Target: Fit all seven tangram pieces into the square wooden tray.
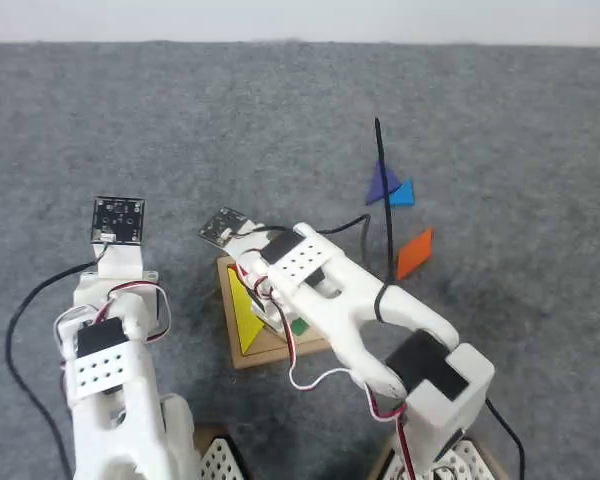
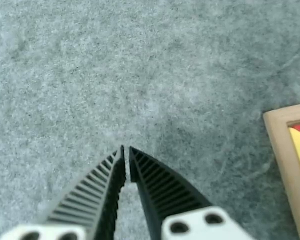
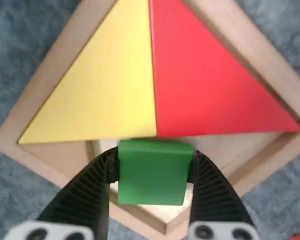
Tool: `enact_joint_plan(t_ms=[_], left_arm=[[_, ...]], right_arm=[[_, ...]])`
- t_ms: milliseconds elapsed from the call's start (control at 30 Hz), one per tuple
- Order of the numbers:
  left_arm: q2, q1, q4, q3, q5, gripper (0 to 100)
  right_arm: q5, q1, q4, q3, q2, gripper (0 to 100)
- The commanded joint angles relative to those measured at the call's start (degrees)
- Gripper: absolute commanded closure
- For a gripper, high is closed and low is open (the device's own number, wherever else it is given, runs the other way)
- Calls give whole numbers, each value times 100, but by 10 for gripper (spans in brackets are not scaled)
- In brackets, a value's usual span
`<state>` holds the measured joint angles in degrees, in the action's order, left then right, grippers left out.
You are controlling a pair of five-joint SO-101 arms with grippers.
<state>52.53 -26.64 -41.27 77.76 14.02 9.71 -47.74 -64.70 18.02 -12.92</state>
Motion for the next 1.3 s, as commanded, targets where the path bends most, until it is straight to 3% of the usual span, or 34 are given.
enact_joint_plan(t_ms=[0,233,533,867,1133,1267], left_arm=[[141,-26,97,-57,-9,987],[141,-26,97,-57,-9,987],[141,-26,105,-66,-9,987],[141,-26,105,-57,-9,987],[141,-26,105,-57,-9,987],[141,-26,105,-57,-9,987]], right_arm=[[-35,-75,-57,-316,48,913],[-44,-251,-66,-316,48,909],[-26,-391,-154,-325,48,748],[-70,-374,-1051,-914,48,749],[-79,84,-1218,-1002,409,752],[-35,224,-963,-624,822,850]])
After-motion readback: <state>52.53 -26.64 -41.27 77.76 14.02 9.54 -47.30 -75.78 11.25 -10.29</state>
